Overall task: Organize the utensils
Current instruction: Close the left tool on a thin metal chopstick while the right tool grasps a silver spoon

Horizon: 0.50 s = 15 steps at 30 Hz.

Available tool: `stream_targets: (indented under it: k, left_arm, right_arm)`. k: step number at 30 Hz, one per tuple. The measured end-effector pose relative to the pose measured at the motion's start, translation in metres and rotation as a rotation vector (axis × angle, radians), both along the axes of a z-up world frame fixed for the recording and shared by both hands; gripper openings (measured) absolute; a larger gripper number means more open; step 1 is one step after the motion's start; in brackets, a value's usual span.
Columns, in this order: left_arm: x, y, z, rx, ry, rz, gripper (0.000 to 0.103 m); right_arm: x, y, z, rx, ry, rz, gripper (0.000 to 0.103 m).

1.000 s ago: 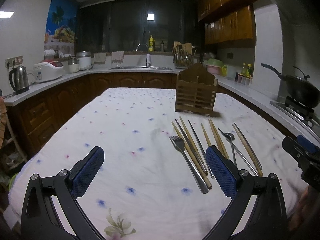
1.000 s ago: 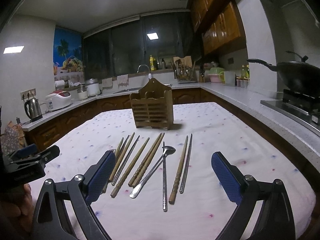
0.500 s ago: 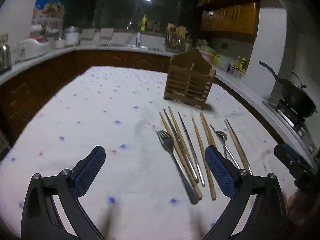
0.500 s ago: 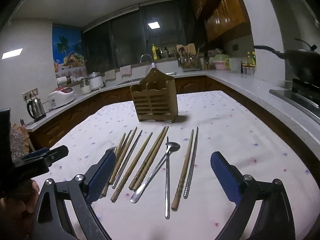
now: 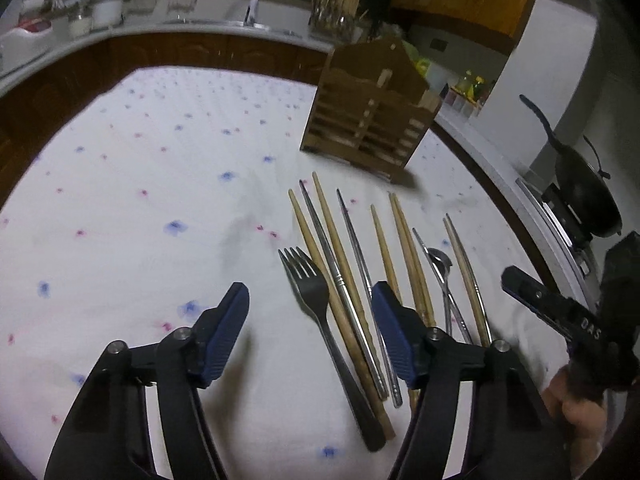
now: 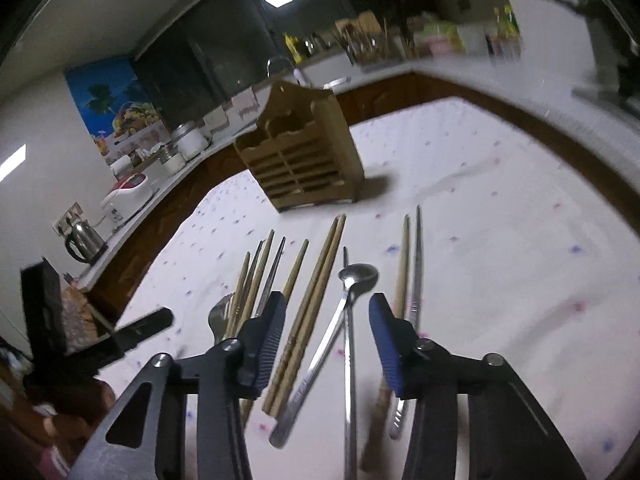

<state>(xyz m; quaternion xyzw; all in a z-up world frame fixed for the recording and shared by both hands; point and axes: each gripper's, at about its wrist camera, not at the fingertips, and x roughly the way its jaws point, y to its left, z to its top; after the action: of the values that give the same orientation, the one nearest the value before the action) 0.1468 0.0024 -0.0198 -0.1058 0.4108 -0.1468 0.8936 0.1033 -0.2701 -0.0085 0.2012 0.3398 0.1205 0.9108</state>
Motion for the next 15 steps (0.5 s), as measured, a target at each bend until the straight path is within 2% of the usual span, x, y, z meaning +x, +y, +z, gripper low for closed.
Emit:
stream_targets:
  k: [7,15]
  left_arm:
    - [0.031,0.004,-0.02,-0.058,0.125,-0.029,0.052]
    - [0.056,0.0,-0.033,-0.143,0.218,-0.077,0.04]
  right_arm:
    - [0.04,-0.004,-0.021,0.095,0.126,0.04,0.035]
    - [0.069,-0.011,-0.045,0.202,0.251,0.057,0.034]
